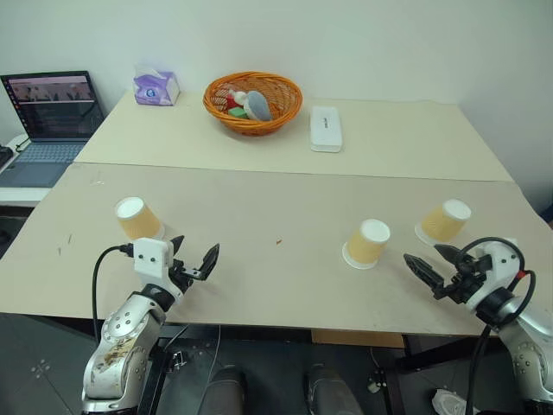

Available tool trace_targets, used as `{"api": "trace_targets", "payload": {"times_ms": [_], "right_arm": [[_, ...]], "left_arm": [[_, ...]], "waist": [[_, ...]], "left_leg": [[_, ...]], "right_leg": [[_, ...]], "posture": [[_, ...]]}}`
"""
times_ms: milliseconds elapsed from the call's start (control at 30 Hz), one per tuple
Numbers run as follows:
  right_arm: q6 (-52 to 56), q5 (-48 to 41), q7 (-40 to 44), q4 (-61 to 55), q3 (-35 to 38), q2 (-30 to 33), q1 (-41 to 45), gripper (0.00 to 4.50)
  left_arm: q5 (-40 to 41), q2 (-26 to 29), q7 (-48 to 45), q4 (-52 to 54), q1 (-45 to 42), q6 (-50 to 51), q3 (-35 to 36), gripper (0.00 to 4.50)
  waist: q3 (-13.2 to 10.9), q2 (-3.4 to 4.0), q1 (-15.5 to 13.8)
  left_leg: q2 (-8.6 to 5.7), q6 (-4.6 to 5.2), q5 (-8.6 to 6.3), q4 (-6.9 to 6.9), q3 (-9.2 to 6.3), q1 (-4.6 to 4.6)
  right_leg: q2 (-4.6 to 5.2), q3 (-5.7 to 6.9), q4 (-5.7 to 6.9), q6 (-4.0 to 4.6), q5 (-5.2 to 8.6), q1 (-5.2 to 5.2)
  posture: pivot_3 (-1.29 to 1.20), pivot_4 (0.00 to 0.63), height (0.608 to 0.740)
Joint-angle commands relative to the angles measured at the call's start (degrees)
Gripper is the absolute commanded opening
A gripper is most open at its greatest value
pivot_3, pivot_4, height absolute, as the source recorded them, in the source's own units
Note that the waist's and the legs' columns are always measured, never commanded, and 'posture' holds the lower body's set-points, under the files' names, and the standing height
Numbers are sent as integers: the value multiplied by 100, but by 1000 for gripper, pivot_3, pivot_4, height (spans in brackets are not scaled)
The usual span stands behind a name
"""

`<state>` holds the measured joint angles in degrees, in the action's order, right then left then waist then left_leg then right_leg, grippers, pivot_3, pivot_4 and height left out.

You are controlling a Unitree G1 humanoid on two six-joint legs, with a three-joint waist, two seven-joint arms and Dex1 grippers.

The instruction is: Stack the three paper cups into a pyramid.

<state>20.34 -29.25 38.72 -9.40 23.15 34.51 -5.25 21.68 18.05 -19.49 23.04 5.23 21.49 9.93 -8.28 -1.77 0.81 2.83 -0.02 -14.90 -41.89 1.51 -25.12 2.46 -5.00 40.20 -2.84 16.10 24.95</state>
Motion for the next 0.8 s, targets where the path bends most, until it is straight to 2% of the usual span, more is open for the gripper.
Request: {"api": "trace_targets", "payload": {"times_ms": [33,200,367,500,633,800], "right_arm": [[-112,-80,106,-93,180,135,123,4467],[501,-792,452,-471,487,639,401,4467],[1112,-1360,775,-842,512,1116,567,4467],[1424,-1625,852,-931,406,1274,794,4467],[1395,-1430,876,-848,23,1239,1067,4467],[1193,-1146,930,-520,-186,1149,1143,4467]], "left_arm": [[78,52,-255,-13,-160,-147,-72,4500],[477,813,-1937,66,-146,-219,-524,4500],[955,1615,-2779,385,-516,218,-515,4500],[1192,1878,-2925,455,-921,314,-405,4500],[1276,1951,-2866,338,-1486,430,-315,4500],[1290,1901,-2781,276,-1690,512,-310,4500]], "waist": [[0,0,0],[-1,4,8],[-1,4,2],[-1,4,-3],[-1,3,-2],[-2,2,-2]], "left_leg": [[0,0,0,0,0,0],[-1,0,0,1,3,0],[3,0,0,3,1,-1],[1,0,0,2,2,5],[1,0,0,3,-1,4],[0,1,0,3,0,4]], "right_leg": [[0,0,0,0,0,0],[0,-1,1,0,0,3],[-2,2,4,3,2,5],[0,0,-4,2,2,-6],[-1,2,-7,1,1,-5],[0,0,-10,0,1,-6]], "posture": [[0,150,675],[0,150,675],[0,150,675],[0,150,675],[0,150,675],[0,150,675]]}}
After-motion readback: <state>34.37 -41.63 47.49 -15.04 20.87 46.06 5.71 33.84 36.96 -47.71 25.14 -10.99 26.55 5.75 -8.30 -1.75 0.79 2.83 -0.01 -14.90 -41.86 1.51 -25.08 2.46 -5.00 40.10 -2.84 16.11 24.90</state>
